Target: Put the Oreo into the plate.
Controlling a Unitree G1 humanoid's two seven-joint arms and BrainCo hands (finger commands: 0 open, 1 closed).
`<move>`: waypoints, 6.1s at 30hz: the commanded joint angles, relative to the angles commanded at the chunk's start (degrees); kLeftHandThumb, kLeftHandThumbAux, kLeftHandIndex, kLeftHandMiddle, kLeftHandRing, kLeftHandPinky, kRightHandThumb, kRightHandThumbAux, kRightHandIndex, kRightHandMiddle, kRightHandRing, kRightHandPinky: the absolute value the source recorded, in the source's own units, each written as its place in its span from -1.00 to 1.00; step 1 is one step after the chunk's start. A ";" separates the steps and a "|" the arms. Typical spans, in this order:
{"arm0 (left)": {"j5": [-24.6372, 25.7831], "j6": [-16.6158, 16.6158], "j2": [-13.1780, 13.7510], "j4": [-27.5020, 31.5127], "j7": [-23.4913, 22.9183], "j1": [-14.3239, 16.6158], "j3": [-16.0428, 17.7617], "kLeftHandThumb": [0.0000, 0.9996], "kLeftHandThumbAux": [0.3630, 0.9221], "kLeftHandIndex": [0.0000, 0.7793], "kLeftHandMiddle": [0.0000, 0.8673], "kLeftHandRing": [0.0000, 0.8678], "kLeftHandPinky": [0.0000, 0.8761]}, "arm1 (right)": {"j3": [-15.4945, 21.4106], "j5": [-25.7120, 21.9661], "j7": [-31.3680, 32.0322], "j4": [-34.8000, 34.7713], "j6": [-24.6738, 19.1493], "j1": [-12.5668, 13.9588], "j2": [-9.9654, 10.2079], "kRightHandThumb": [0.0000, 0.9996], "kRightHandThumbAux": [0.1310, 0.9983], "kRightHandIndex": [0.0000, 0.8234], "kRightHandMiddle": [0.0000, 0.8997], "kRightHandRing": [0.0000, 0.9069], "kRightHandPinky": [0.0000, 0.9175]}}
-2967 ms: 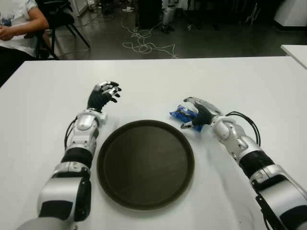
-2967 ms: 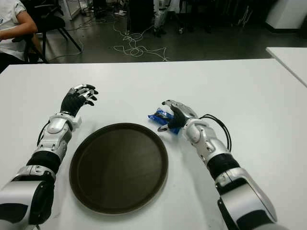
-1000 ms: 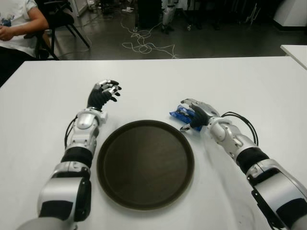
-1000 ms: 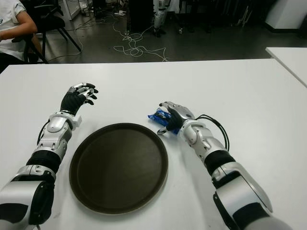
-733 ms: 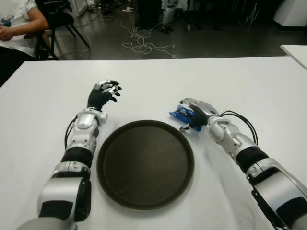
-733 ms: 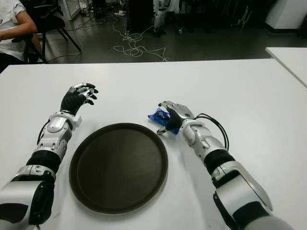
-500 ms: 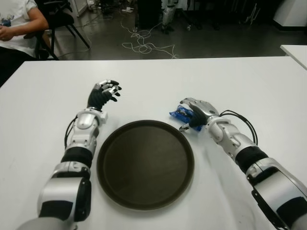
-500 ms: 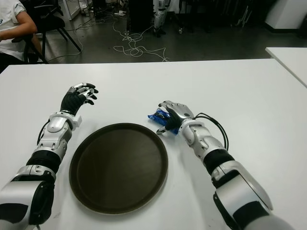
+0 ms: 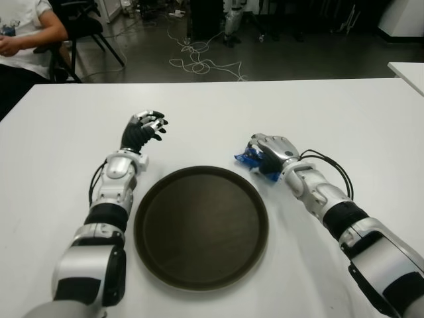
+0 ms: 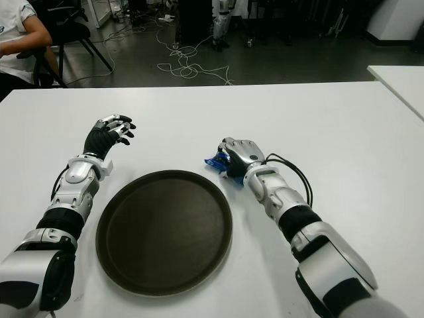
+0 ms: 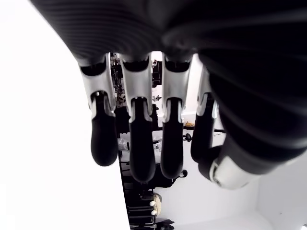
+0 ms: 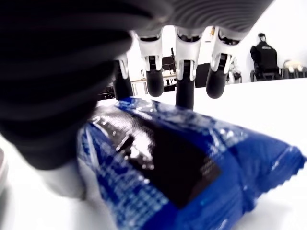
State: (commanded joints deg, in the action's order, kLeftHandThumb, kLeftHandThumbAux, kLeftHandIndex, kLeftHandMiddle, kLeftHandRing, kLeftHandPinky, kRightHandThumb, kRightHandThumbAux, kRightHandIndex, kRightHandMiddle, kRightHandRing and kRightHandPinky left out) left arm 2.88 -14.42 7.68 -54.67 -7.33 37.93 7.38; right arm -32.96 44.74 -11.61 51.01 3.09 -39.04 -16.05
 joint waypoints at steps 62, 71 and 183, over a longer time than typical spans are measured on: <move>0.29 1.25 -0.43 2.10 0.00 -0.51 0.05 0.67 0.11 0.07 0.07 0.15 0.28 | 11.95 -1.11 -11.15 -30.13 -1.55 9.62 -4.01 0.39 0.39 0.03 0.49 0.50 0.49; 0.33 1.65 0.00 1.27 -0.38 -0.22 0.23 0.67 0.11 0.07 0.07 0.15 0.24 | 12.41 -1.04 -18.07 -38.41 9.70 13.34 -5.00 0.39 0.39 0.03 0.58 0.60 0.60; 0.78 1.72 -1.63 3.13 0.46 -0.99 0.15 0.67 0.11 0.07 0.07 0.17 0.32 | 10.69 -21.67 25.91 -34.49 26.08 19.67 2.80 0.39 0.39 0.03 0.39 0.38 0.37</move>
State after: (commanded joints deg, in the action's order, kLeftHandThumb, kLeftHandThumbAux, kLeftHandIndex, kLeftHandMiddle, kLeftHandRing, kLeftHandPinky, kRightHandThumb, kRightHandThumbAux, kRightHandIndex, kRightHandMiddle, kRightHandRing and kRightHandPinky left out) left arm 3.66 -12.70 6.06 -51.55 -6.87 36.93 7.54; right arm -22.27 23.07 14.31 16.52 29.17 -19.37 -13.25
